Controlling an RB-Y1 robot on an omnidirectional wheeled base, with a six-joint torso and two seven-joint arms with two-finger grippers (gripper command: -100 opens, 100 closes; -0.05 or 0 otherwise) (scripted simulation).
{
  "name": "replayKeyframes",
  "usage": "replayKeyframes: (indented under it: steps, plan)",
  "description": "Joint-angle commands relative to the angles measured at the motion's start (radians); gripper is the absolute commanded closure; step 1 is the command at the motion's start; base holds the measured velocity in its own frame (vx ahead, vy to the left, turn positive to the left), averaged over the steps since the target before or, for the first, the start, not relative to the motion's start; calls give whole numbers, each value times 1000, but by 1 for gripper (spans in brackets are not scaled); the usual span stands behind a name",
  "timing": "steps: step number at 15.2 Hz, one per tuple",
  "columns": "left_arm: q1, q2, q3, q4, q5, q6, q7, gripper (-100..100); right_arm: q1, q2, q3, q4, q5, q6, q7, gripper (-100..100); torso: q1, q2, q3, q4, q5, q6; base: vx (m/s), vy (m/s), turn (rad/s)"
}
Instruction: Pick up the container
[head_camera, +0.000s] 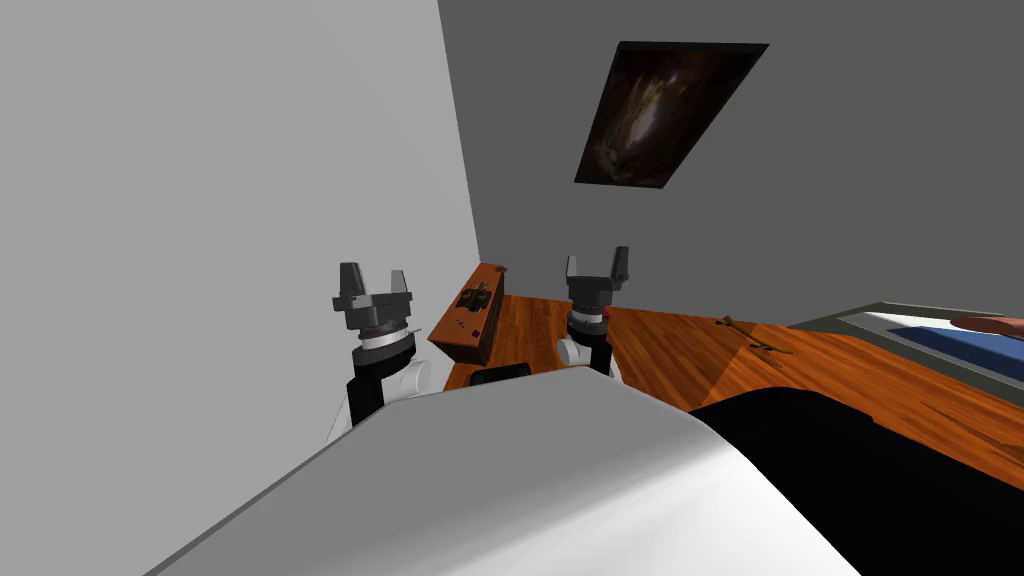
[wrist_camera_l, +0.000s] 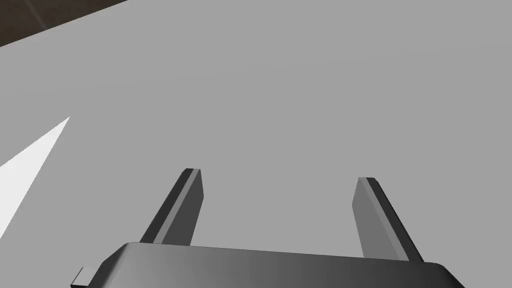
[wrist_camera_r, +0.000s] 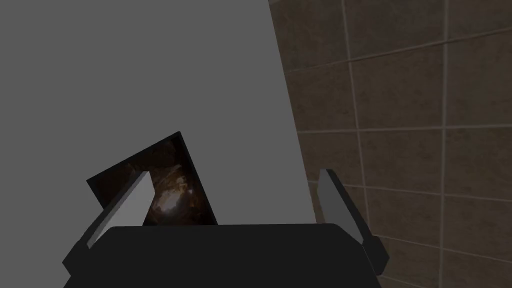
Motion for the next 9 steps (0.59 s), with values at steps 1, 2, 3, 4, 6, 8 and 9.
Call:
replayKeyframes:
  steps: [1, 2, 3, 4, 6, 8, 9]
  plan:
    - [-8, 15, 5, 29, 3, 1, 5, -100, 0, 0, 0, 0, 0, 0, 0, 0, 0, 0, 0, 0, 0, 0, 0, -10, -25]
    - [-13, 24, 8, 48, 5, 2, 8, -100, 0, 0, 0, 0, 0, 0, 0, 0, 0, 0, 0, 0, 0, 0, -2, -25, -39]
    - [-19, 33, 12, 72, 7, 3, 12, -100, 0, 0, 0, 0, 0, 0, 0, 0, -1, 0, 0, 0, 0, 0, -2, -34, -40]
    - [-19, 33, 12, 72, 7, 3, 12, -100, 0, 0, 0, 0, 0, 0, 0, 0, -2, 0, 0, 0, 0, 0, 0, -35, -29]
    - [-26, 42, 16, 99, 10, 4, 17, -100, 0, 0, 0, 0, 0, 0, 0, 0, -2, 0, 0, 0, 0, 0, 0, -35, -29]
    - [-35, 51, 22, 131, 13, 5, 22, -100, 0, 0, 0, 0, 0, 0, 0, 0, -2, 0, 0, 0, 0, 0, -3, -31, -24]
    - [-44, 61, 27, 166, 16, 7, 28, -100, 0, 0, 0, 0, 0, 0, 0, 0, -2, 0, 0, 0, 0, 0, 1, -34, -43]
